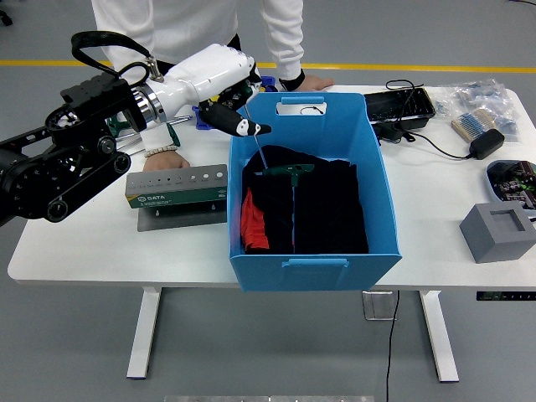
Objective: Lift tool from toolbox,place it in box,lift tool from toolbox,place it in box
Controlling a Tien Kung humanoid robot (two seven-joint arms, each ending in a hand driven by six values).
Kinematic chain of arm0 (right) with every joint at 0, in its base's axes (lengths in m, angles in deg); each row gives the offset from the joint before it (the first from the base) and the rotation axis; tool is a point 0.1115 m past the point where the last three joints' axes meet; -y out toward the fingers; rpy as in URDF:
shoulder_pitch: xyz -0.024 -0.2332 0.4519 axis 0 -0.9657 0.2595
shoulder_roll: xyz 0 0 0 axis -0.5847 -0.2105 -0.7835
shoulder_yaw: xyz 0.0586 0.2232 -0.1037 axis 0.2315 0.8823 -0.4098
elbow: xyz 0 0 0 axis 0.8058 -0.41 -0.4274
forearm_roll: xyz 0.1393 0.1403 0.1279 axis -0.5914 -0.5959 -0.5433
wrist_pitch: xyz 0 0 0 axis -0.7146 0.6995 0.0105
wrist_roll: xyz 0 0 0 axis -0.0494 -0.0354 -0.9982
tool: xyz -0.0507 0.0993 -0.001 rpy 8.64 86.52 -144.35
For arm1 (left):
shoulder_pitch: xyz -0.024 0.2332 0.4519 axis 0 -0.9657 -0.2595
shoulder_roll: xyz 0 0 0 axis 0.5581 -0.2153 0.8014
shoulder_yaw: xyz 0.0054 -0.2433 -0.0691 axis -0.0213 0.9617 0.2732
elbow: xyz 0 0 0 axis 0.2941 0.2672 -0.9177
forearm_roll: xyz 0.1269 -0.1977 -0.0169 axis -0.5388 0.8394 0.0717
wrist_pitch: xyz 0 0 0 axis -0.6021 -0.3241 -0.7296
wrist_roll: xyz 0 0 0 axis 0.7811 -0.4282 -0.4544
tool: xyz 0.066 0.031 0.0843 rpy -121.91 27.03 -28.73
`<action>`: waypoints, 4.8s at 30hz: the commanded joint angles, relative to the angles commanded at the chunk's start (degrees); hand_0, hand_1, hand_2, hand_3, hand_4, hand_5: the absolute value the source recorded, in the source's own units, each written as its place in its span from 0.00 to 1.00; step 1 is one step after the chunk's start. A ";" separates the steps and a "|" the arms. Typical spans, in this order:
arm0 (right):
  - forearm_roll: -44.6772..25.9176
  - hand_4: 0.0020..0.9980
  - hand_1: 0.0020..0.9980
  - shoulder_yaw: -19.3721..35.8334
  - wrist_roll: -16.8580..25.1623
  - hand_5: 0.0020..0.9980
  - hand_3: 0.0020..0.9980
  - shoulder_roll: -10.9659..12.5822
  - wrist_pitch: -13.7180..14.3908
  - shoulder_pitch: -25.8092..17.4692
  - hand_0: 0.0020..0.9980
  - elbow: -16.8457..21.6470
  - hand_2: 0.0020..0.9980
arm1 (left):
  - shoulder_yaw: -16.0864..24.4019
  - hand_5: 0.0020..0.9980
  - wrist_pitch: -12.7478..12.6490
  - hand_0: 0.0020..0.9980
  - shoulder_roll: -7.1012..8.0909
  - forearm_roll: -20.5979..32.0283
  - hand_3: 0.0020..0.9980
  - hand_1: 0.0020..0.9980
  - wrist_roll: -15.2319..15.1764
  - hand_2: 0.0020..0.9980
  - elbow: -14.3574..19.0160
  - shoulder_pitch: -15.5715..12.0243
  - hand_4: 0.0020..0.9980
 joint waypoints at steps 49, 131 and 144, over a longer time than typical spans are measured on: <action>-0.65 0.77 0.62 -0.51 0.70 0.66 0.55 0.48 -0.02 0.27 0.64 -0.08 0.70 | 12.53 0.84 3.57 0.48 -3.78 8.07 0.80 0.56 14.56 0.71 3.02 -8.65 0.94; -5.96 0.76 0.62 -4.40 2.38 0.66 0.55 -0.39 0.59 0.77 0.64 1.12 0.70 | 59.23 1.00 3.89 1.00 -14.60 33.70 1.00 1.00 10.06 1.00 20.78 -54.71 0.96; -5.56 0.76 0.62 -4.15 2.27 0.66 0.55 -0.38 0.71 0.58 0.64 1.22 0.70 | 58.98 1.00 3.92 1.00 -14.58 33.66 0.98 1.00 10.62 1.00 20.47 -54.91 0.95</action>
